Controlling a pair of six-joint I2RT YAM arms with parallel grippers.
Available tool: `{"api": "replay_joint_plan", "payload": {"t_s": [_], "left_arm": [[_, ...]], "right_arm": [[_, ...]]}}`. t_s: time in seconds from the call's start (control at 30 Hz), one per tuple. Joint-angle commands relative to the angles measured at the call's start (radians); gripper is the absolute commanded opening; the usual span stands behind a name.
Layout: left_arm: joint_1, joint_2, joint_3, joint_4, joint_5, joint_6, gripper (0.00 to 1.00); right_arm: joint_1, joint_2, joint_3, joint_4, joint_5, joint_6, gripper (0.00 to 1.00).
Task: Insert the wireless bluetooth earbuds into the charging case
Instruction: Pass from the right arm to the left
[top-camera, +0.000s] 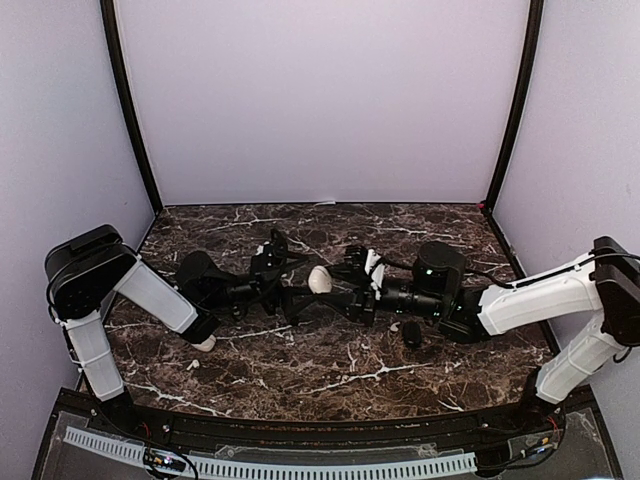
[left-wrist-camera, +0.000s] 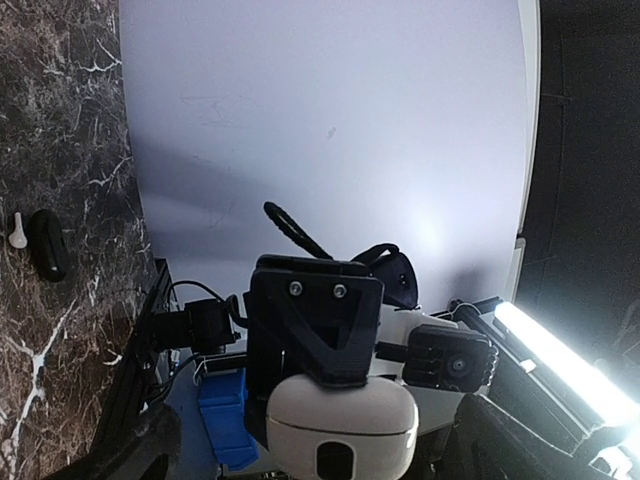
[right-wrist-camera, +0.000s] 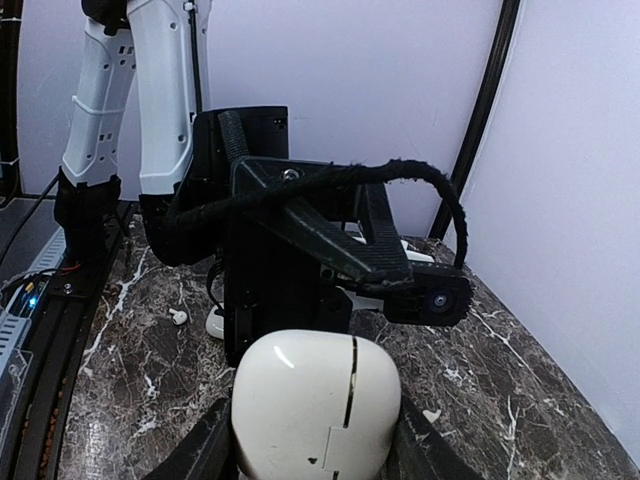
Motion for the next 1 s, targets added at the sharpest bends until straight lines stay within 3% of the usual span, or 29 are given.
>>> {"api": "replay_joint_plan", "payload": {"t_s": [0.0,0.3,0.67,0.97], "left_arm": [[-0.007,-0.044,0.036,0.233,0.033,0.001,0.97],[-0.009,-0.047,0.053,0.233,0.072,-0.005,0.84],[-0.009,-0.061,0.053,0.233,0.103,-0.016,0.81],[-0.009,-0.06,0.06,0.233,0.114,-0.013,0.59]], "right_arm": [[0.005,0.032,0.035,0.116,-0.039,0.027,0.48],[0.001,0.09,0.047,0.207,-0.047,0.044,0.48],[-0.018,0.163,0.061,0.279,-0.084,0.087,0.48],[-0.033,0.168,0.051,0.296,-0.085,0.102,0.51]]}}
